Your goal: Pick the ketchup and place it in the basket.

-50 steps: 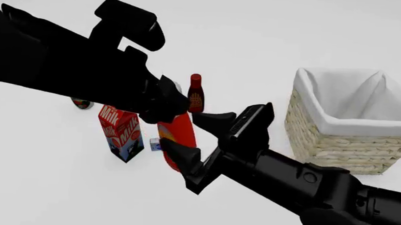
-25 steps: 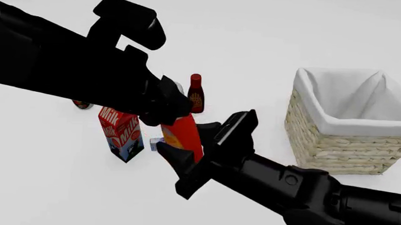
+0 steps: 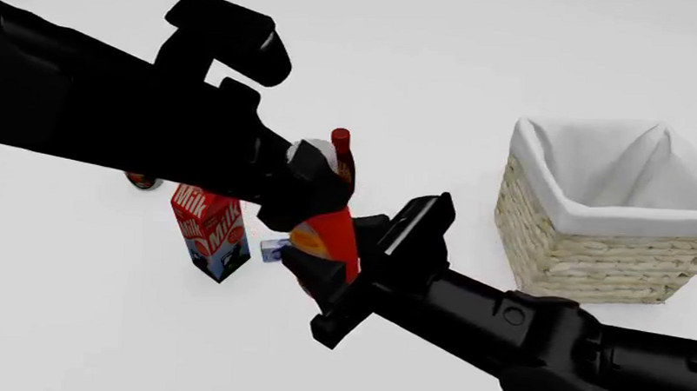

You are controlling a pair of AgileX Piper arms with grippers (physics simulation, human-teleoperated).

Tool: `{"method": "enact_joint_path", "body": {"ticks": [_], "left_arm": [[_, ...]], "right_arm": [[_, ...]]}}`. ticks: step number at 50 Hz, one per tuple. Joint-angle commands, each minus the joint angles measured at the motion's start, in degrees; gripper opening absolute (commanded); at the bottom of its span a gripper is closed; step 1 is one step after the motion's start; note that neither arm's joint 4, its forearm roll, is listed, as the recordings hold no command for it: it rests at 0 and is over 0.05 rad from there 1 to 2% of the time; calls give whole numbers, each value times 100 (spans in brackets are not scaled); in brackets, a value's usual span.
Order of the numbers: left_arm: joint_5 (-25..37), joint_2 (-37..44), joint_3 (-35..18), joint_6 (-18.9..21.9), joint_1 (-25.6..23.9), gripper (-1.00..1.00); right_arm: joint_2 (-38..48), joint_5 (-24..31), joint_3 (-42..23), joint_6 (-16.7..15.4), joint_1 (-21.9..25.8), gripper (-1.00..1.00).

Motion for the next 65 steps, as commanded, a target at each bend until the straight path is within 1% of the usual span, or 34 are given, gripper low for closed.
{"method": "enact_joint_path", "body": {"ticks": [1,4,5,10,14,18,20,22,23,25,26,28,32,36,37,39,40,44,45,46,48,50,51,52,53,54,55,57,59,60,62,63,64,65], "left_arm": [[-8,28,-124,110,48,100],[-10,57,-177,233,156,100],[-28,81,-217,223,290,100],[-41,107,-280,212,268,100],[10,104,-442,234,313,100],[107,67,-688,118,295,100],[145,68,-723,152,291,100],[176,27,-795,25,226,100],[206,16,-839,74,212,100],[247,-20,-916,-130,106,100],[275,-24,-953,-62,135,100],[295,-56,-1018,-144,117,100],[341,-116,-1194,-120,251,100],[332,-177,-1221,-129,330,100],[314,-200,-1218,-74,380,100],[292,-230,-1184,-152,374,100],[162,-342,-1020,-69,462,100],[-22,-490,-777,-182,595,100],[-91,-542,-681,-132,660,100],[-174,-606,-562,-241,703,100],[-346,-726,-308,-225,811,100],[-471,-827,-133,-330,848,100],[-516,-858,-91,-251,925,100],[-603,-924,33,-417,952,100],[-605,-926,37,-417,952,100],[-687,-1005,159,-324,944,100],[-689,-1007,162,-324,944,100],[-814,-1114,354,-461,956,100],[-934,-1210,544,-400,996,100],[-1018,-1272,662,-584,1001,100],[-1158,-1349,825,-427,1143,100],[-1218,-1394,909,-563,1111,100],[-1306,-1443,1040,-510,1145,100],[-1394,-1502,1154,-560,1163,100]], "right_arm": [[-69,13,6,53,-28,-100],[-84,28,14,55,-24,-100],[-87,34,12,58,-31,-100],[-110,8,76,73,-21,-100],[-84,-52,146,99,-38,-100],[-34,-135,210,145,-54,-100],[-11,-160,223,151,-59,-100],[23,-189,234,157,-68,-100],[30,-186,232,161,-67,-100],[72,-212,231,151,-88,-100],[84,-221,231,157,-95,-100],[128,-242,228,142,-125,-100],[163,-264,227,150,-182,-100],[103,-216,213,142,-220,-100],[81,-183,201,134,-226,-100],[-3,-113,173,122,-276,-100],[-55,-82,163,114,-307,-100],[-170,1,138,112,-399,-100],[-207,35,132,118,-427,-100],[-259,70,128,122,-453,-100],[-333,140,119,109,-523,-100],[-378,197,112,104,-569,-100],[-392,208,110,101,-599,-100],[-419,219,111,108,-619,-100],[-419,219,112,108,-619,-100],[-477,262,106,112,-708,-100],[-477,263,106,112,-708,-100],[-516,289,104,146,-810,-100],[-591,301,122,207,-939,-100],[-649,330,137,215,-959,-100],[-737,367,149,260,-1109,-100],[-774,402,142,256,-1134,-100],[-828,460,133,256,-1199,-100],[-855,489,126,265,-1262,-100]]}}
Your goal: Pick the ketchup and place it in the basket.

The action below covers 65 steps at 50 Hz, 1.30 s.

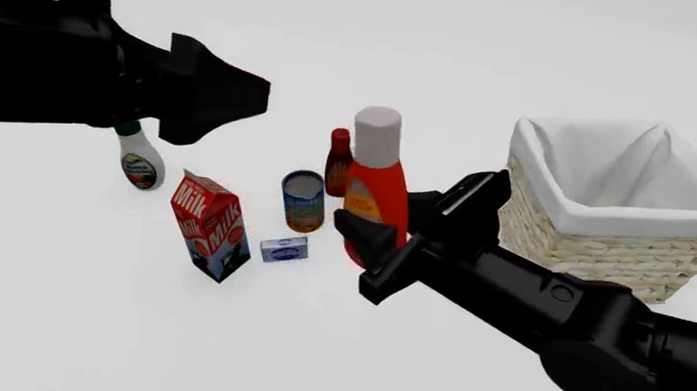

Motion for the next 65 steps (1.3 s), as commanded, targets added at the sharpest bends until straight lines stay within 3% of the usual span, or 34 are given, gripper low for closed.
{"method": "enact_joint_path", "body": {"ticks": [1,12,15,20,24,26,27,30,34,36,45,47,51,52,65], "left_arm": [[-656,-476,901,-182,252,100],[-1249,-852,1733,-342,480,100],[-1416,-951,1927,-240,697,100],[-1819,-1102,2360,-441,1077,100],[-2131,-1323,2546,-253,1330,100],[-2431,-1629,2665,129,1639,100],[-2516,-1705,2818,-130,1560,100],[-2795,-1918,3085,10,1766,100],[-3061,-2031,3423,-99,2006,100],[-3241,-2138,3624,-351,2174,100],[-3627,-2534,4099,-312,2647,100],[-3757,-2620,4280,-663,2705,100],[-3864,-2942,4469,-564,2770,100],[-3925,-3032,4542,-369,2899,100],[-4535,-3124,5308,-199,3395,100]], "right_arm": [[-368,235,-32,174,-466,-100],[-513,391,-92,142,-806,-100],[-566,438,-98,122,-893,-100],[-690,496,-45,86,-1094,-100],[-707,483,11,77,-1268,-100],[-786,531,60,72,-1256,-100],[-819,548,81,76,-1311,-100],[-878,577,113,85,-1389,-100],[-916,598,129,71,-1471,-100],[-924,600,127,70,-1531,-100],[-1018,655,96,74,-1713,-100],[-989,661,78,84,-1757,-100],[-963,711,14,26,-1860,-100],[-958,718,2,35,-1908,-100],[-855,717,-133,-40,-2407,-100]]}}
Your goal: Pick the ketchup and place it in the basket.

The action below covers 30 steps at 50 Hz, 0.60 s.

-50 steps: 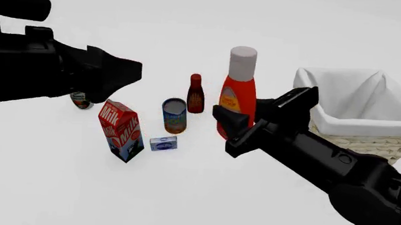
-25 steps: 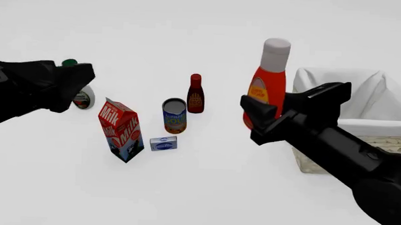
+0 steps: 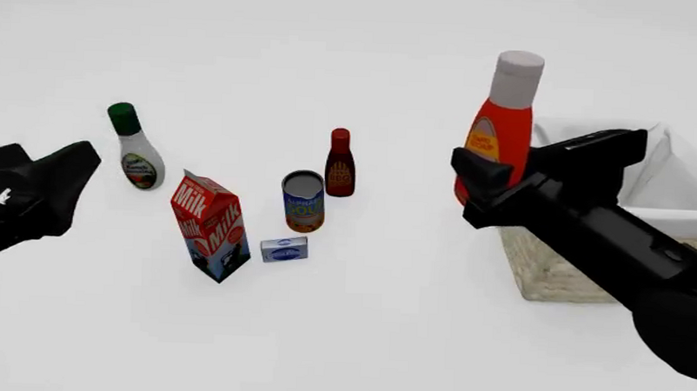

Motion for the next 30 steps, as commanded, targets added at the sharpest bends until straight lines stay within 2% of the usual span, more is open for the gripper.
{"method": "enact_joint_path", "body": {"ticks": [1,5,6,12,15,19,23,24,29,30], "left_arm": [[-540,-196,642,157,496,100],[-710,-288,831,243,698,100],[-777,-191,909,80,721,100],[-890,-317,1093,43,788,100],[-908,-526,1172,202,885,100],[-1101,-281,1381,-69,776,100],[-1209,-258,1492,-60,835,100],[-1249,-271,1536,-49,857,100],[-1367,-326,1690,12,881,100],[-1471,-269,1777,-89,907,100]], "right_arm": [[45,-1,-136,38,-395,-100],[34,26,-195,9,-489,-100],[38,26,-201,-18,-513,-100],[61,68,-270,-73,-643,-100],[94,58,-312,-67,-795,-100],[175,-1,-359,-30,-1034,-100],[227,-44,-393,-29,-1198,-100],[298,-97,-421,-5,-1383,-100],[393,-139,-444,-66,-1513,-100],[427,-179,-440,-63,-1588,-100]]}}
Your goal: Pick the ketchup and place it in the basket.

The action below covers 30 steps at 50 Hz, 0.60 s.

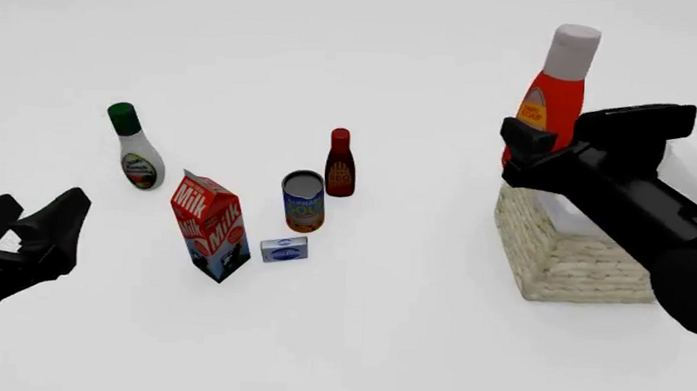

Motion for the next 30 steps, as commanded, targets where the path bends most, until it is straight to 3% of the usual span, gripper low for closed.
{"method": "enact_joint_path", "body": {"ticks": [1,10,12,20,21,30], "left_arm": [[-418,20,465,-65,116,100],[-645,-64,734,91,104,100],[-734,66,764,-127,94,100],[-904,63,864,129,174,100],[-1011,275,892,-64,104,100],[-1284,296,1078,126,148,100]], "right_arm": [[202,-164,-106,33,-533,-100],[319,-258,-144,22,-812,-100],[354,-286,-151,6,-872,-100],[484,-357,-234,40,-1094,-100],[483,-349,-239,31,-1091,-100],[566,-328,-365,48,-1312,-100]]}}
